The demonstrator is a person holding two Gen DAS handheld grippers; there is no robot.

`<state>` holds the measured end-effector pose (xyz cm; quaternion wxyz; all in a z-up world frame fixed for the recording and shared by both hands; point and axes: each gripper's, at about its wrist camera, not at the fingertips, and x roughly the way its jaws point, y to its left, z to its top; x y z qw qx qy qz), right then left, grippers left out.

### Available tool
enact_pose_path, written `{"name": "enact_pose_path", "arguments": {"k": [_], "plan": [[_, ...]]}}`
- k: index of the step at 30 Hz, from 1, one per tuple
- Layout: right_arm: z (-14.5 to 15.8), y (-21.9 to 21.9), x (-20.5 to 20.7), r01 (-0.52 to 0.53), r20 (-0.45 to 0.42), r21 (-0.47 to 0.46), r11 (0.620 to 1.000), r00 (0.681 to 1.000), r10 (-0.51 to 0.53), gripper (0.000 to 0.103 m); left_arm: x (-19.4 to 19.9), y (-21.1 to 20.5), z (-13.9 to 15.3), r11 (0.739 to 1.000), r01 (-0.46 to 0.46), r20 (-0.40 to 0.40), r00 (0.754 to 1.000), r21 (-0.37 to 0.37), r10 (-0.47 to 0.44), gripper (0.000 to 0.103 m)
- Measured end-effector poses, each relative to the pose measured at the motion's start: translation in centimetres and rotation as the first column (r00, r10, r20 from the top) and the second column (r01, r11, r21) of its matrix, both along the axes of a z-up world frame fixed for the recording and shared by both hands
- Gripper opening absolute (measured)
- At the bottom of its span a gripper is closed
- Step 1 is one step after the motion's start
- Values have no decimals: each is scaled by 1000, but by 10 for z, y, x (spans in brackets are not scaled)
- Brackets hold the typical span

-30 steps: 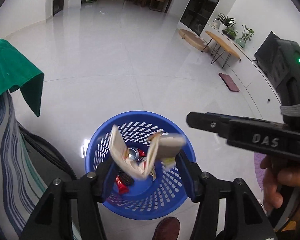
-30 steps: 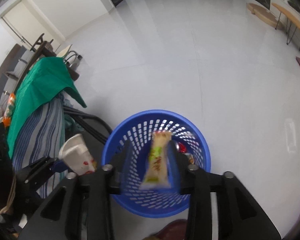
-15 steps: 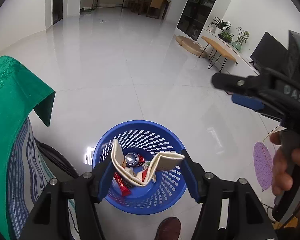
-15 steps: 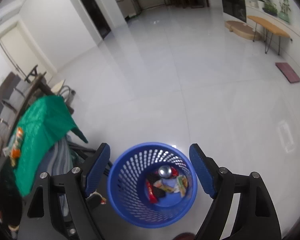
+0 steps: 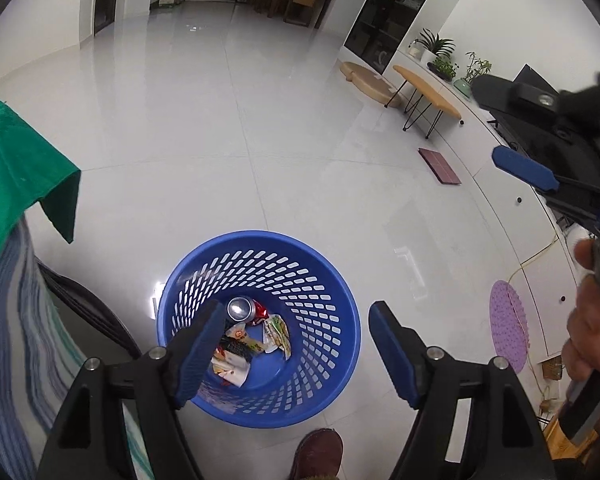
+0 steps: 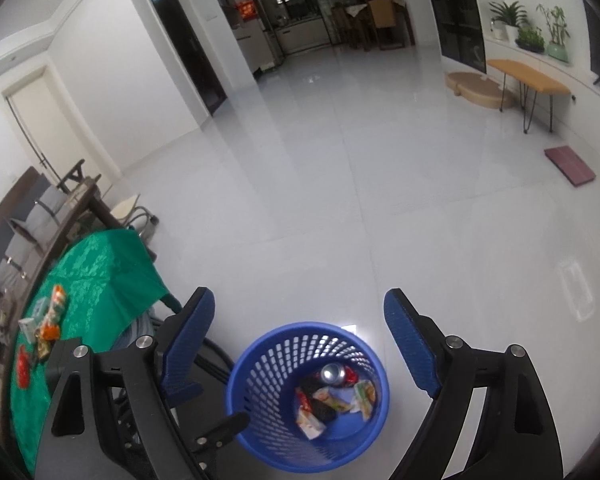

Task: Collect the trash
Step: 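Move both tools back over the remaining trash on the table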

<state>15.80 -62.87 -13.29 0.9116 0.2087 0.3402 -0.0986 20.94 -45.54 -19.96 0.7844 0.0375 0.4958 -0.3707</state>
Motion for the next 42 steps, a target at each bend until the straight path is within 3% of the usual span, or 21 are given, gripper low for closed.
{"name": "enact_pose_path", "arguments": {"k": [5, 8, 11, 15, 17, 22, 25, 28, 31, 33, 37, 42], "plan": [[8, 15, -1, -12, 2, -82, 997, 1000, 12, 92, -38, 45, 51, 999, -10, 93, 996, -49, 14, 76], [19, 39, -2, -52, 8, -151, 987, 998, 54, 98, -65, 96, 86, 997, -34, 167, 985, -70, 45, 77], [31, 79, -1, -114, 20, -221, 968, 992, 122, 100, -77, 144, 100, 995, -85, 205, 974, -43, 92, 78], [44, 154, 4, -227, 37, -275, 934, 968, 247, 101, -81, 221, 92, 975, -220, 209, 955, 22, 211, 78], [46, 201, 6, -304, 41, -284, 910, 944, 328, 102, -83, 260, 85, 954, -291, 224, 936, 65, 271, 78], [26, 319, 6, -506, -16, -292, 811, 851, 525, 102, -82, 355, 72, 867, -482, 267, 859, 131, 437, 78], [4, 380, 6, -625, -76, -251, 740, 774, 628, 102, -76, 398, 66, 816, -559, 280, 815, 147, 508, 78], [-17, 418, 8, -674, -118, -244, 698, 735, 668, 102, -72, 426, 57, 775, -611, 279, 781, 161, 558, 78], [-34, 443, 17, -714, -179, -249, 655, 698, 693, 102, -66, 447, 47, 758, -626, 259, 775, 183, 577, 78], [-41, 450, 19, -729, -222, -257, 635, 684, 695, 101, -66, 454, 46, 768, -619, 246, 780, 166, 575, 78], [-48, 452, 18, -736, -272, -273, 619, 677, 684, 102, -59, 454, 46, 774, -613, 239, 785, 160, 572, 80], [-52, 453, 19, -737, -273, -270, 619, 675, 685, 102, -46, 455, 50, 770, -614, 217, 786, 171, 579, 81]]}}
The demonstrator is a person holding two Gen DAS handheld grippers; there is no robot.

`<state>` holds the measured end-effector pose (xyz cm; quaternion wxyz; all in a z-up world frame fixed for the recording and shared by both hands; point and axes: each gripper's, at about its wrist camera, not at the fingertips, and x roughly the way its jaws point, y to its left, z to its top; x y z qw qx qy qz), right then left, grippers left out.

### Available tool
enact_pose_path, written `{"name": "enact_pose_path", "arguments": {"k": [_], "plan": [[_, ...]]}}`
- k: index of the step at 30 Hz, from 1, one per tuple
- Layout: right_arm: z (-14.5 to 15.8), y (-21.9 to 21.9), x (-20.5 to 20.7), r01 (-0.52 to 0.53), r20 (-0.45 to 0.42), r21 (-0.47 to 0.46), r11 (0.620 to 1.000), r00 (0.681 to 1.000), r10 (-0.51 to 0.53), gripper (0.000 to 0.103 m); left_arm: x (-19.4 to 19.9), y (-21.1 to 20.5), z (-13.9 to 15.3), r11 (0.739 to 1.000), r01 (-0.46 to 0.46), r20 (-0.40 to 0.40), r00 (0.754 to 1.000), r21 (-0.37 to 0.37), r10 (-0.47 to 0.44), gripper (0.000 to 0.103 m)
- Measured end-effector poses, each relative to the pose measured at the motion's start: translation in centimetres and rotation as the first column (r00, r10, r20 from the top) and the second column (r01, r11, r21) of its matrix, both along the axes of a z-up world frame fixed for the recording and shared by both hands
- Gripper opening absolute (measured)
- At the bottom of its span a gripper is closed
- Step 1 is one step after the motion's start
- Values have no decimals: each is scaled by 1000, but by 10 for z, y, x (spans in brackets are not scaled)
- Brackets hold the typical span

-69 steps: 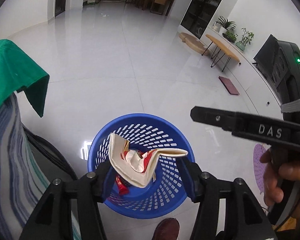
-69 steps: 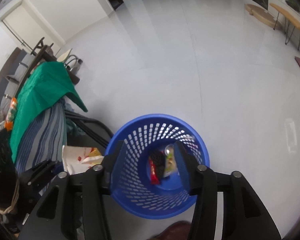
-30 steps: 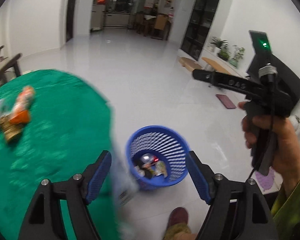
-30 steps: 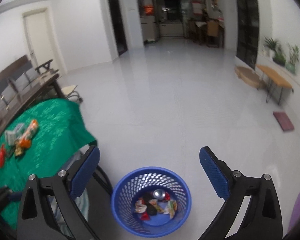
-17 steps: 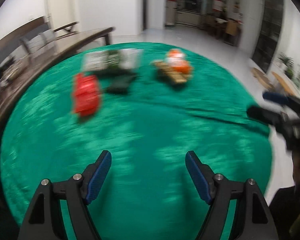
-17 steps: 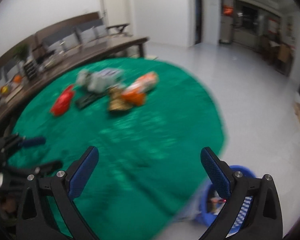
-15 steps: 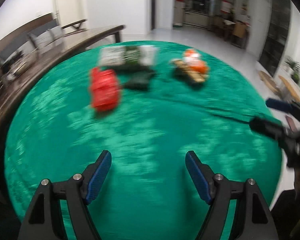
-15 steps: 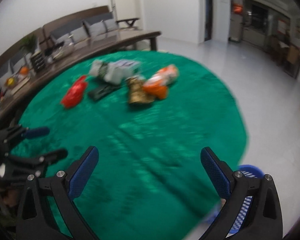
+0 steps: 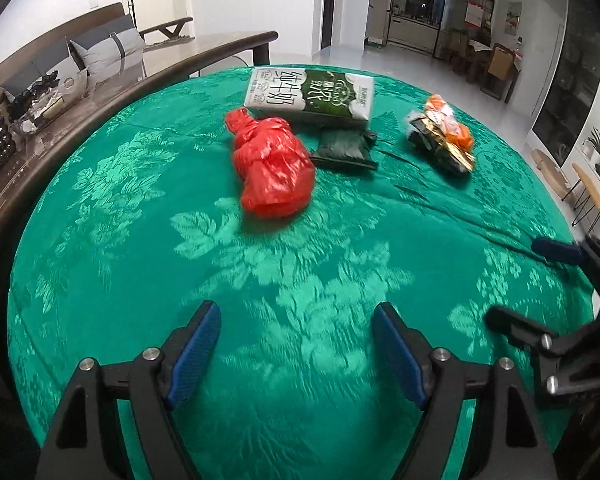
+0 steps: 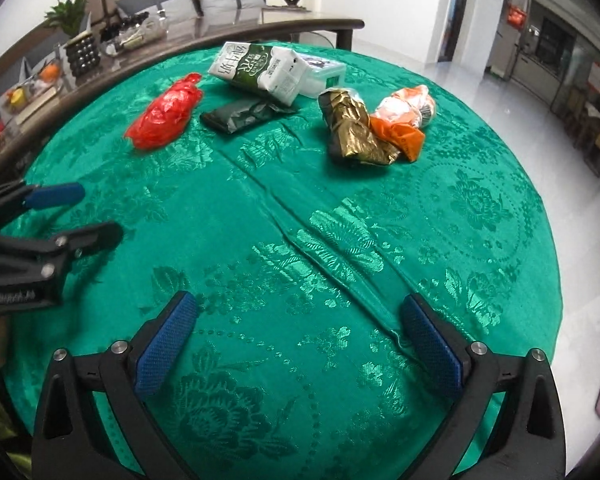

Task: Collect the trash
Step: 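Move both tools back over the remaining trash on the table, then grasp the red plastic bag with left tool while right tool grasps the gold foil bag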

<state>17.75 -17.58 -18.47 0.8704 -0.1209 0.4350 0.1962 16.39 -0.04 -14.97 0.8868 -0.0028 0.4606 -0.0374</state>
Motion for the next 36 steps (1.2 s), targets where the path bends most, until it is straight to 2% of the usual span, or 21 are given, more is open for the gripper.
{"name": "enact_pose_path", "arguments": {"k": [4, 9, 16, 19, 22, 26, 27, 28, 29, 30, 33, 36], "plan": [[2, -2, -1, -12, -1, 5, 1000, 1000, 12, 103, 34, 10, 4, 1000, -5, -19, 1000, -24, 4, 81], [4, -10, 4, -10, -22, 14, 1000, 1000, 10, 102, 72, 19, 2, 1000, -4, -27, 1000, -7, 4, 81], [11, -40, 41, 91, -33, 73, 993, 995, -89, 102, 85, 27, 1, 1000, 4, -6, 1000, -25, -4, 81], [15, -38, 67, 78, -49, 123, 989, 996, -72, 102, 88, 25, 3, 1000, 26, 2, 1000, -13, -26, 81], [16, -26, 93, 52, -59, 123, 991, 997, -45, 101, 89, 23, 6, 999, 47, 19, 999, 22, -48, 80], [12, -13, 116, 55, -73, 121, 991, 996, -46, 89, 92, 22, 9, 997, 61, 32, 998, 36, -62, 80], [11, -12, 119, 62, -76, 129, 990, 996, -52, 87, 92, 21, 9, 997, 66, 34, 997, 37, -67, 75], [11, -11, 121, 68, -69, 130, 989, 996, -60, 77, 92, 20, 9, 996, 75, 33, 997, 39, -76, 64], [12, -10, 121, 71, -57, 122, 990, 996, -65, 54, 93, 19, 8, 996, 83, 28, 996, 43, -84, 58], [14, -9, 119, 68, -52, 118, 991, 997, -63, 47, 92, 18, 7, 995, 92, 24, 995, 48, -93, 47], [17, -9, 114, 53, -64, 149, 987, 997, -44, 47, 88, 17, 6, 992, 112, 28, 993, 60, -114, 39], [17, -8, 102, 42, -70, 143, 989, 997, -33, 47, 80, 21, 10, 990, 132, 26, 991, 42, -133, 38]]}}
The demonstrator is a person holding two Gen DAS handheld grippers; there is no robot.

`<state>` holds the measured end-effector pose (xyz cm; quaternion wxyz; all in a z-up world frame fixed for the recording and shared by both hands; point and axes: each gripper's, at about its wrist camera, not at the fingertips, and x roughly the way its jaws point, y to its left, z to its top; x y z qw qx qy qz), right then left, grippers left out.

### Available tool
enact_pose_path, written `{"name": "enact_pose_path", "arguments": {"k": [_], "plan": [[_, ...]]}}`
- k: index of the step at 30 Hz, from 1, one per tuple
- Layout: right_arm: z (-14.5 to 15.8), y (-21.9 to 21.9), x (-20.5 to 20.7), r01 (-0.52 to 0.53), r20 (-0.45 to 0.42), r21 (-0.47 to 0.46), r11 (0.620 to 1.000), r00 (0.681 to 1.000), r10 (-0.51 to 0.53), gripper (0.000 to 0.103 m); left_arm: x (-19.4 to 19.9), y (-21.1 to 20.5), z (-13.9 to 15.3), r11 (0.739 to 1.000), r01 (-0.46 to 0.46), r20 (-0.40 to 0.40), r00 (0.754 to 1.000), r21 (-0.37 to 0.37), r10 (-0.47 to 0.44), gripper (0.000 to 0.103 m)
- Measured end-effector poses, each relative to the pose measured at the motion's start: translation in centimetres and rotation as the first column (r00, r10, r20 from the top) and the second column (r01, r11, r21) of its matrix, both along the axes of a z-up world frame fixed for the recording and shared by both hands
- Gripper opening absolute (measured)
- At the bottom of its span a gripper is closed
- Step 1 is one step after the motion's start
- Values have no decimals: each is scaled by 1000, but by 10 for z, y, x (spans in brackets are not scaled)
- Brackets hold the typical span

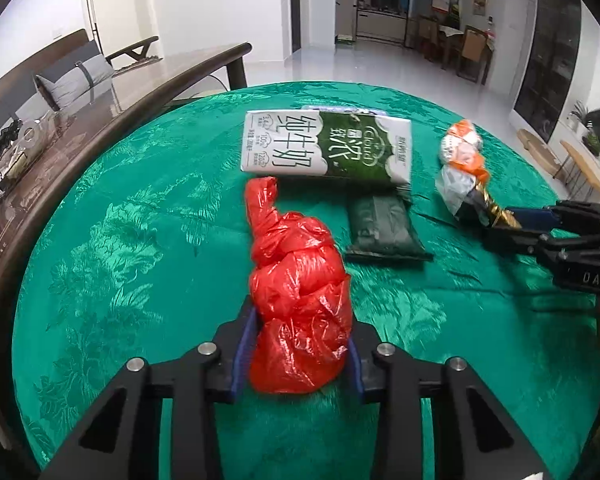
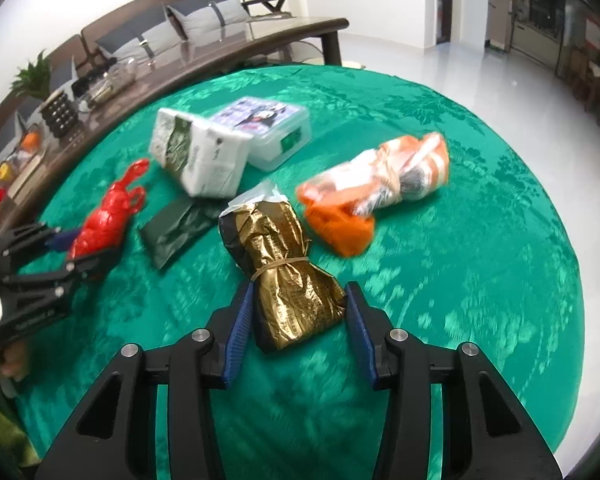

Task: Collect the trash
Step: 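Grasp the red plastic bag with left tool while right tool grasps the gold foil bag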

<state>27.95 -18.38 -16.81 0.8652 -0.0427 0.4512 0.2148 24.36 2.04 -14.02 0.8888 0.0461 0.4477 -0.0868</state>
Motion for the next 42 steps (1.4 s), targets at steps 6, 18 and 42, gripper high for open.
{"name": "enact_pose_path", "arguments": {"k": [6, 18, 42], "plan": [[0, 6, -45, -32, 11, -72, 997, 999, 33, 48, -31, 9, 3, 997, 17, -40, 999, -74, -20, 38], [5, 7, -101, -200, -51, -4, 980, 978, 200, 72, -71, -9, -1, 995, 80, -75, 994, -61, -84, 65], [20, 18, -89, -221, -3, -23, 975, 975, 221, 38, -63, -17, 9, 990, 104, 3, 995, -95, -104, 39]]}}
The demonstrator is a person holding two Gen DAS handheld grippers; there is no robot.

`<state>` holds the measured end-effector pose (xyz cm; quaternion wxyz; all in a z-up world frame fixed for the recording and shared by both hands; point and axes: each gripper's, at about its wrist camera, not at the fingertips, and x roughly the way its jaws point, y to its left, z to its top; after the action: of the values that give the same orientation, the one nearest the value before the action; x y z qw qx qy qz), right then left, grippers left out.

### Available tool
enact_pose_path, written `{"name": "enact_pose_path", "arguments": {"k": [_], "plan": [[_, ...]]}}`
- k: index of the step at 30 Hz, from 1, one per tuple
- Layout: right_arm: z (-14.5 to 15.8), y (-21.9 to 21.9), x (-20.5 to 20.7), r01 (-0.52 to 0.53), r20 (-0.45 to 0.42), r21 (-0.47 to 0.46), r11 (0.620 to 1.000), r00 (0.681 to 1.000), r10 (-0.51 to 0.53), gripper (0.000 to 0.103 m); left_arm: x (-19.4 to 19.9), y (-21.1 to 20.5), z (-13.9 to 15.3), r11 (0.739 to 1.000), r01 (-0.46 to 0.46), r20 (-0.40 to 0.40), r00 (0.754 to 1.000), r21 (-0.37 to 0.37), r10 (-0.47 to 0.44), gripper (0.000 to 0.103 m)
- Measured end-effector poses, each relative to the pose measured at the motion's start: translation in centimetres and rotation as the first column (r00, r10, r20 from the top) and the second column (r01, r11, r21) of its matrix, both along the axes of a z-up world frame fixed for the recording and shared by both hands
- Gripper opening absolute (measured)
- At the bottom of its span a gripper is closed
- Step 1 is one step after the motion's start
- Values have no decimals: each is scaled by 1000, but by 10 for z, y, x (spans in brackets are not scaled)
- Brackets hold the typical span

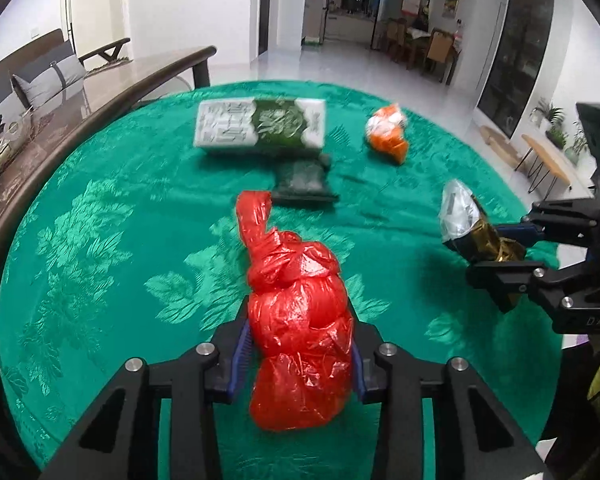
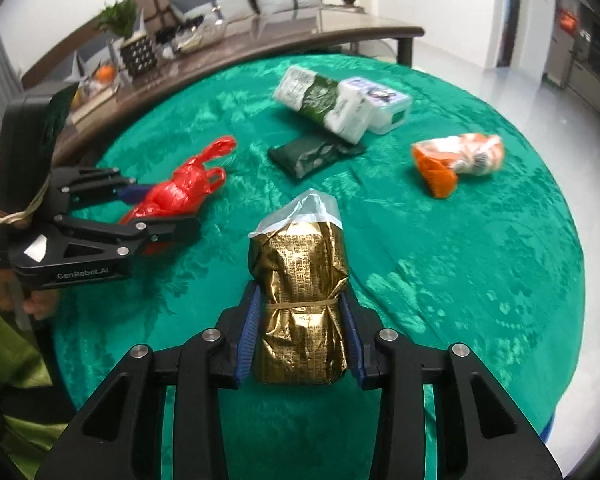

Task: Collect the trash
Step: 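Grasp the red plastic bag with left tool while right tool grasps the gold foil bag, then carry the red bag and gold foil bag over the blue wastebasket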

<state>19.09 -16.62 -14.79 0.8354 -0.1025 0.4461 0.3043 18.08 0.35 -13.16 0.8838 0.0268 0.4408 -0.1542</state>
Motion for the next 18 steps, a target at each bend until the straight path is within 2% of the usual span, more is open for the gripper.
{"name": "enact_pose_path", "arguments": {"k": [8, 18], "plan": [[5, -28, 0, 73, -30, 71, 995, 997, -71, 38, -14, -34, 14, 995, 74, 31, 997, -71, -72, 39], [25, -73, -13, 129, -4, 124, 984, 992, -130, 38, -30, -81, 14, 986, 101, 0, 995, -135, -102, 39]]}}
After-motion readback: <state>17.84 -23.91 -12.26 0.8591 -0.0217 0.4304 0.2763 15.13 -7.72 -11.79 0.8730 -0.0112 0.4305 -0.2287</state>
